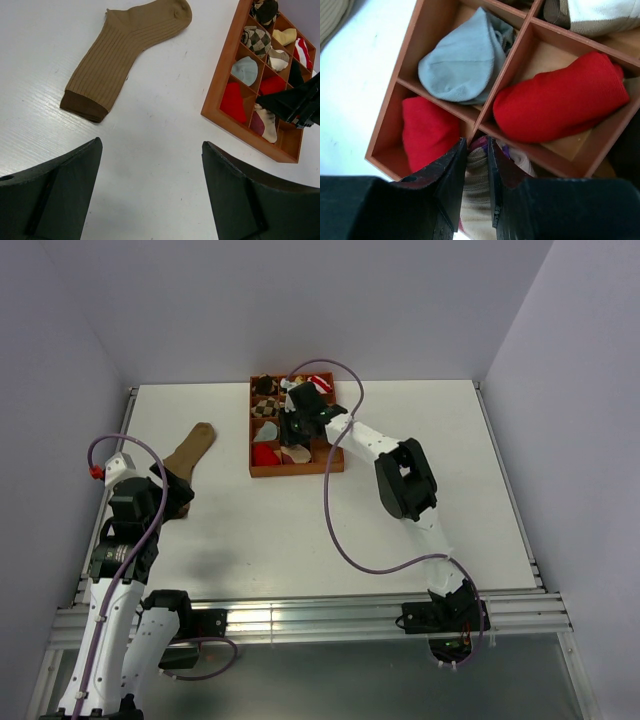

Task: Roll the socks
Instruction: Place the sock in the storage box.

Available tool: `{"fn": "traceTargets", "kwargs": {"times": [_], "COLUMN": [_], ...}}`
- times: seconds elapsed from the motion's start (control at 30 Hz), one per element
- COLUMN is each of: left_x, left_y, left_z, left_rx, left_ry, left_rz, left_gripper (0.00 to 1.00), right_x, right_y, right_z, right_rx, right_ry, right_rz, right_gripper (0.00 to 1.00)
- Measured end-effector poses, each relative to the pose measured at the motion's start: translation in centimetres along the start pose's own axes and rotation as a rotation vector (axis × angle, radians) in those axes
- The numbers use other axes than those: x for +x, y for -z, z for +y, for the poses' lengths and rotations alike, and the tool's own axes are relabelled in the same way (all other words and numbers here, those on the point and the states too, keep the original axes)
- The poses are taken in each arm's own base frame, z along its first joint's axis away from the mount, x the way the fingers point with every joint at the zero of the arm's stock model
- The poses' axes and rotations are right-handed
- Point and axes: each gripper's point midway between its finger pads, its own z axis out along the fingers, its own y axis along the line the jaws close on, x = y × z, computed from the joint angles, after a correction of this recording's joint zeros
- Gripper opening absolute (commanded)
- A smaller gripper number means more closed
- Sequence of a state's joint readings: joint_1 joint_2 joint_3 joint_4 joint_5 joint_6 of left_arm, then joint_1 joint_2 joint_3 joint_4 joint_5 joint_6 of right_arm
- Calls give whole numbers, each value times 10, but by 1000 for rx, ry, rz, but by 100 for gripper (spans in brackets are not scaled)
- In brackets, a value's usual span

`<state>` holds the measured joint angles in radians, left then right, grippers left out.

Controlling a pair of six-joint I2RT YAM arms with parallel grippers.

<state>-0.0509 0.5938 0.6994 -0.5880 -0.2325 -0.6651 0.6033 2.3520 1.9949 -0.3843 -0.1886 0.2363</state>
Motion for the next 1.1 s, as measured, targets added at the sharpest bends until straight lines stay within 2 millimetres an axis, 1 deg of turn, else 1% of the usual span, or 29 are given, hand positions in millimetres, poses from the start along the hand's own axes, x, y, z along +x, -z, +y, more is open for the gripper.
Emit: {"fn": "traceTargets", "kwargs": {"times": [0.07, 0.23, 0.37, 0.4, 0.5, 0.57, 0.63, 0.73, 0.77, 0.87, 0.9, 1.0, 1.07, 1.1], "left_x": [0, 0, 1, 1, 2, 4, 6, 7, 7, 7, 7, 7, 7, 7], "left_y": [0, 0, 0, 0, -1, -2, -2, -2, -2, -2, -2, -1, -1, -1], "left_z": [0, 0, -1, -1, 0, 1, 0, -1, -1, -1, -1, -2, -2, -2], "left_rx": [0, 2, 3, 3, 2, -1, 3, 12, 13, 15, 16, 19, 20, 20], "left_ry": [0, 0, 0, -1, -2, -3, -4, -7, -9, -15, -18, -20, -21, -21], "left_rz": [0, 2, 4, 5, 11, 16, 21, 27, 28, 29, 30, 30, 31, 30], "left_gripper": [86, 86, 86, 86, 86, 86, 86, 86, 86, 86, 86, 86, 86, 86], "right_x": [2, 4, 4, 5, 14, 22, 22, 20, 20, 20, 19, 16, 10, 7], "right_y": [-4, -2, -3, -3, -5, -4, -3, -2, -2, -1, 0, 5, 11, 15], "right_z": [0, -2, -8, -9, -13, -16, -17, -16, -16, -15, -15, -15, -14, -12], "right_rx": [-1, 15, 58, 65, 81, 89, 88, 89, 89, 86, 87, 88, 82, 80], "right_ry": [-11, -37, -70, -78, -113, -138, -155, -163, -164, -169, -169, -167, -165, -164], "right_rz": [8, 20, 29, 27, 26, 44, 44, 44, 44, 44, 44, 41, 31, 25], "right_gripper": [29, 28, 27, 24, 19, 18, 19, 24, 29, 35, 39, 43, 48, 53]}}
